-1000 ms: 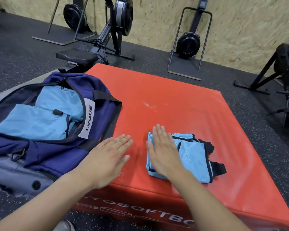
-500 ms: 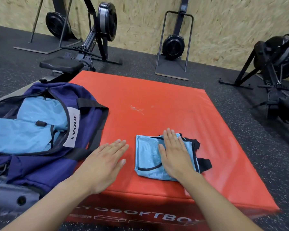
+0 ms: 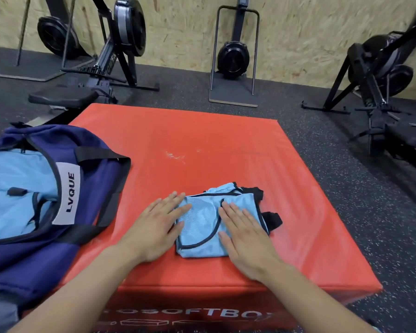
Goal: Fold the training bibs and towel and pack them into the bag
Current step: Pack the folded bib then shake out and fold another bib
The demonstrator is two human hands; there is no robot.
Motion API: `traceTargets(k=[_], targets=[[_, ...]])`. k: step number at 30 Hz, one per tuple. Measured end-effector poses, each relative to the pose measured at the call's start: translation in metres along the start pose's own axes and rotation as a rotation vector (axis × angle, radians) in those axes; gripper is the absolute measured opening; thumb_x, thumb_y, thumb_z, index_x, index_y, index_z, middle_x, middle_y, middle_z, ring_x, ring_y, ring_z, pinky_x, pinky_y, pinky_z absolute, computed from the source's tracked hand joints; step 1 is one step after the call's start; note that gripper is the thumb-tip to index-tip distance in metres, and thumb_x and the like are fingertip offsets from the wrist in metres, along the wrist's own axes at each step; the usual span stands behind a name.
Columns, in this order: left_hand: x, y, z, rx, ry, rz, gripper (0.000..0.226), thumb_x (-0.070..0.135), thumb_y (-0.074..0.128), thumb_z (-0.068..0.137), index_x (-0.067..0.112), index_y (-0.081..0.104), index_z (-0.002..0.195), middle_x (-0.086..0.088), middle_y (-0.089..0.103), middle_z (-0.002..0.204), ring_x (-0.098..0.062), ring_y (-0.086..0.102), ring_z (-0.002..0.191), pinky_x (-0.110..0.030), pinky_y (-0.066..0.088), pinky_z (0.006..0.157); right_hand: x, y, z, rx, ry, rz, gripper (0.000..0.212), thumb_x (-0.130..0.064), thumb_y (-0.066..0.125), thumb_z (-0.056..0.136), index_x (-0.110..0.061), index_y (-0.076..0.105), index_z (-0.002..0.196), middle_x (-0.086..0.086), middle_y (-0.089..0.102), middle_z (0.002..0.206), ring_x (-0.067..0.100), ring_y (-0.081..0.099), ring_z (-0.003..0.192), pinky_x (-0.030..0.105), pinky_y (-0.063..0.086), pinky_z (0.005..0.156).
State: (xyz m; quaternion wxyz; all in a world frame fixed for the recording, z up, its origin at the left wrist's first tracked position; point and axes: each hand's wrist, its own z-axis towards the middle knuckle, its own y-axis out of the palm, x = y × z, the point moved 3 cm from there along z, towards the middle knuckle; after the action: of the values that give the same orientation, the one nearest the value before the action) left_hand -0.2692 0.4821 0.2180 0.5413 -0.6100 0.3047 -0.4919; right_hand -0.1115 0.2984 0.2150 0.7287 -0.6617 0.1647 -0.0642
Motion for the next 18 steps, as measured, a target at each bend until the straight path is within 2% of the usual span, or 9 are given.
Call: traceTargets(k=[5,10,15,18], targets=[[-0.010,0.000,0.003,-0.014,-0.048,-0.008,0.072,0.063,0.004,0.088,0.045,0.032,0.151,0.016,0.019,0.164,-0.004,0.016,0.150,-0.027,0.010,0.121,0.029,-0.012,0.027,-0.079,-0.142,-0.003,0.064,-0.050,0.011,0.101,-0.026,0.012,0.160,-0.012,0.001,0.167,-0.002,-0.011,0.150,0.031,-0.003,0.124],[-0.008,-0.008,-0.013,-0.002,-0.045,0.007,0.072,0.063,0.009,0.089,0.039,0.032,0.153,0.015,0.032,0.159,-0.005,0.029,0.146,-0.028,0.020,0.117,0.011,-0.032,0.020,-0.084,-0.227,0.053,0.056,-0.047,0.020,0.107,-0.031,0.015,0.160,-0.014,-0.001,0.167,-0.004,-0.012,0.149,0.031,-0.006,0.125],[-0.004,-0.012,-0.047,0.002,-0.005,0.029,0.070,0.063,0.014,0.092,0.034,0.031,0.153,0.013,0.040,0.155,-0.006,0.034,0.143,-0.028,0.024,0.118,0.004,-0.050,-0.038,-0.086,-0.243,0.148,0.049,-0.054,0.029,0.105,-0.044,0.032,0.153,-0.017,0.010,0.166,-0.006,-0.001,0.150,0.033,0.004,0.126],[0.004,-0.011,-0.075,0.003,0.014,0.043,0.072,0.064,0.014,0.091,0.032,0.031,0.154,0.013,0.038,0.157,-0.005,0.032,0.145,-0.025,0.020,0.117,-0.001,-0.055,-0.082,-0.092,-0.263,0.164,0.042,-0.059,0.036,0.102,-0.048,0.052,0.140,-0.017,0.013,0.165,-0.004,0.006,0.150,0.036,0.012,0.125]])
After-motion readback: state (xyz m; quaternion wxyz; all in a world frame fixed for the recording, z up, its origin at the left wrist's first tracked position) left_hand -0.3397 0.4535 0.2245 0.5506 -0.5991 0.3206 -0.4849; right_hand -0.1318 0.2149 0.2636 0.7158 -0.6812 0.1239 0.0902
